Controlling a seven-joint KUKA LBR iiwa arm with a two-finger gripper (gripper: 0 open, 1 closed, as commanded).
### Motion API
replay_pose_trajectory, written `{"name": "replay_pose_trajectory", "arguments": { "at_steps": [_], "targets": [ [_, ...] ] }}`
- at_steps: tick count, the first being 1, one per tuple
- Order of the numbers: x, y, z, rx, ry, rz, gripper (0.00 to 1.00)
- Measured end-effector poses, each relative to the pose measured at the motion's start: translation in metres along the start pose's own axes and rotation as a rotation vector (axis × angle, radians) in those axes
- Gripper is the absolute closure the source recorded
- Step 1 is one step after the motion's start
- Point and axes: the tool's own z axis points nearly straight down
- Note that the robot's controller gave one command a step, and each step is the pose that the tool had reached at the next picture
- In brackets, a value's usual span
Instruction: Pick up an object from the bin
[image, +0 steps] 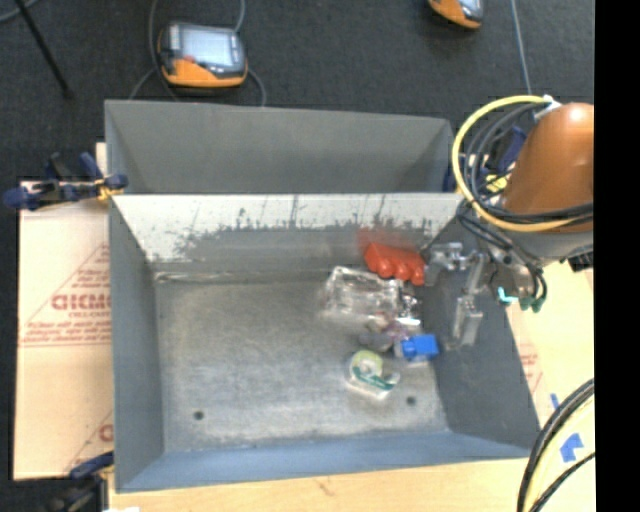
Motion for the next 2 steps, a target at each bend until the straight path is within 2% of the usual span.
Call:
{"name": "replay_pose_trajectory", "arguments": {
  "at_steps": [1,2],
  "targets": [
    [0.012,-0.042,0.125,0.000,0.001,-0.123,0.00],
    [-0.005,-0.038,0.152,0.001,-0.007,-0.183,0.00]
  ]
}}
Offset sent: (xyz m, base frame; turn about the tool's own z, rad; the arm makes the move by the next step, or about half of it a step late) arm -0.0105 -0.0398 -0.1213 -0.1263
